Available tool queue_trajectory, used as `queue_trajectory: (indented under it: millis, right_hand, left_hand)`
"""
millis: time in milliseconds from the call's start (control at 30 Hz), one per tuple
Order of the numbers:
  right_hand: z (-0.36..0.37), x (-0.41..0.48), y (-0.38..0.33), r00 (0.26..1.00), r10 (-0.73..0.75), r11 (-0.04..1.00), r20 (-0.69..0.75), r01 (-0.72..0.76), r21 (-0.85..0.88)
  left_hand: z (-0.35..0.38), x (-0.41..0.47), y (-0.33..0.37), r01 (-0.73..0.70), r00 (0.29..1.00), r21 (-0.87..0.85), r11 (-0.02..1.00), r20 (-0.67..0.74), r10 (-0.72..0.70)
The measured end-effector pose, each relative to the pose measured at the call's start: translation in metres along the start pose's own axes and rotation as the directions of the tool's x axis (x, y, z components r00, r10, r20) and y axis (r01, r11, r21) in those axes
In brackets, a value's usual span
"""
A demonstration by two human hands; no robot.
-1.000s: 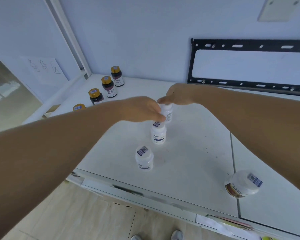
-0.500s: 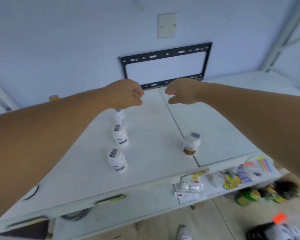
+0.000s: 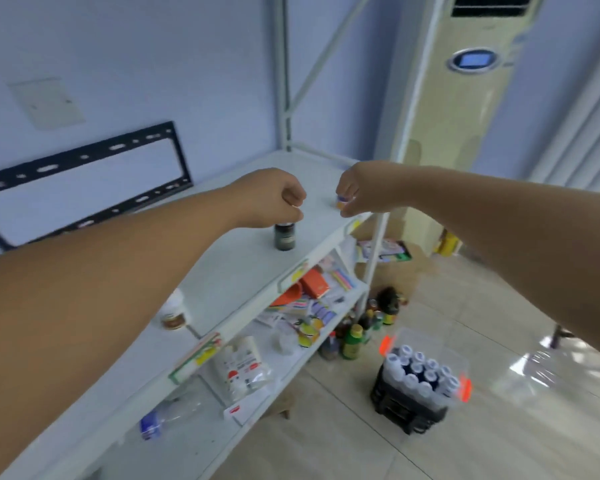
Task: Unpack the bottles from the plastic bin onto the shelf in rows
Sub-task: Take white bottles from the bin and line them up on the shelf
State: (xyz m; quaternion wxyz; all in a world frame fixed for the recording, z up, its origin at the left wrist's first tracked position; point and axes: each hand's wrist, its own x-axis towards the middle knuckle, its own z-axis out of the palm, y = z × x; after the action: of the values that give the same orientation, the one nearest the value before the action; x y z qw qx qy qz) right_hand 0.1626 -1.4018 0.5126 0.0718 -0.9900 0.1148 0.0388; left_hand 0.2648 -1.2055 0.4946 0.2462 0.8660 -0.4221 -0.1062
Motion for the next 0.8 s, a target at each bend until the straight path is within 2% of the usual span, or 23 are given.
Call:
queue_trajectory:
  millis: [233,367,500,667,800]
  right_hand:
    - [0.039,-0.055,0.174,0.967,0.206,0.978,0.152,-0.206,-0.018]
    - [0.062,-0.076,0.250,0.943,0.245,0.967,0.224,-0.254,0.013]
    - [0.094,-0.090,0.306,0.890,0.276,0.956,0.363,-0.294,-0.005]
    - [0.139,-0.095,0.357,0.832,0.291,0.933,0.472,-0.356,0.053]
    - [0.179,-0.092,0.392,0.765,0.316,0.918,0.561,-0.396,0.023]
  left_hand:
    - [0.120,0.086,0.099,-0.144,0.969,0.115,0.983,0.220,0.116]
    - [0.181,0.119,0.134,-0.180,0.929,0.153,0.972,0.350,0.117]
    - [0.237,0.147,0.154,-0.191,0.860,0.190,0.963,0.505,0.071]
    - [0.297,0.195,0.160,-0.252,0.789,0.211,0.944,0.610,0.075]
    - [0.351,0.241,0.151,-0.304,0.712,0.223,0.926,0.699,0.066]
